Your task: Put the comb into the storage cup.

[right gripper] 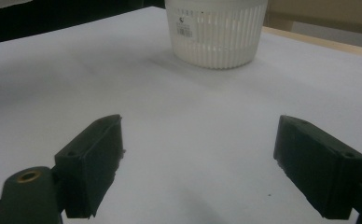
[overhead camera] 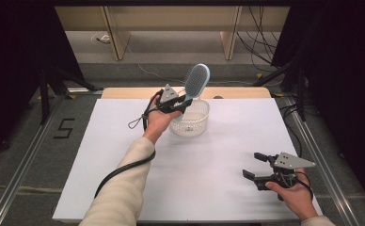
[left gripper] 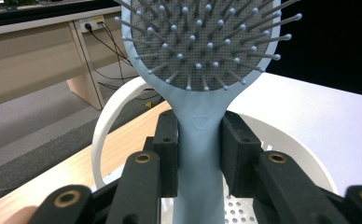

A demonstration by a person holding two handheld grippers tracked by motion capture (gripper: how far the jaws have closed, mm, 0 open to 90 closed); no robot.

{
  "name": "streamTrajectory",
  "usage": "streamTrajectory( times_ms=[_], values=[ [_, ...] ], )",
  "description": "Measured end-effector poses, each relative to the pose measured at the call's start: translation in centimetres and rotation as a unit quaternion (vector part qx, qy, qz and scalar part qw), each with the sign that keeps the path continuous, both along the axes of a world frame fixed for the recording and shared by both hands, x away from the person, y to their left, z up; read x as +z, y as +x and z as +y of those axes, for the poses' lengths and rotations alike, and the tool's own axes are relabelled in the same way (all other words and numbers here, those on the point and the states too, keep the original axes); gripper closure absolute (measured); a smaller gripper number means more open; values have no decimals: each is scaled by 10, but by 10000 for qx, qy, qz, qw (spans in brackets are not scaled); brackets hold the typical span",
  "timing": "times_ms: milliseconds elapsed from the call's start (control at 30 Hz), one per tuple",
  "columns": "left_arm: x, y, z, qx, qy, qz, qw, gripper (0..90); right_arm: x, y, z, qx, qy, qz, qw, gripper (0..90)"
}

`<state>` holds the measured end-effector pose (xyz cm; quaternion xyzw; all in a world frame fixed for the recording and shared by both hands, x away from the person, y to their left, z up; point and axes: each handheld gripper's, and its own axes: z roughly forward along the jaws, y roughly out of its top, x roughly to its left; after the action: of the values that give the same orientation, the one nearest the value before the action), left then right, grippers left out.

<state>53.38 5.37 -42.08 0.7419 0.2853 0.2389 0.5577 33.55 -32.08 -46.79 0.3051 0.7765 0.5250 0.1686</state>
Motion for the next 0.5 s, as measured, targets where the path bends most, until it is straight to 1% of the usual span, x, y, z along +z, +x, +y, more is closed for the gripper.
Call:
streamTrajectory(
  times_ms=[67,167,267,333,500],
  values=[
    [-1,0,0,-38,10,18,10000,696,0,0,0,-1,11,-7,10000,165],
    [-1,1,-1,-6,18,16,10000,696,0,0,0,-1,2,-2,10000,165],
    [-2,1,-1,-16,5,59,10000,696,0,0,0,3,-4,2,10000,165],
    [-3,1,-1,10,26,39,10000,696,0,0,0,3,12,-1,10000,165],
    [-5,1,-2,-34,27,58,10000,696,0,0,0,3,3,6,10000,165]
  ],
)
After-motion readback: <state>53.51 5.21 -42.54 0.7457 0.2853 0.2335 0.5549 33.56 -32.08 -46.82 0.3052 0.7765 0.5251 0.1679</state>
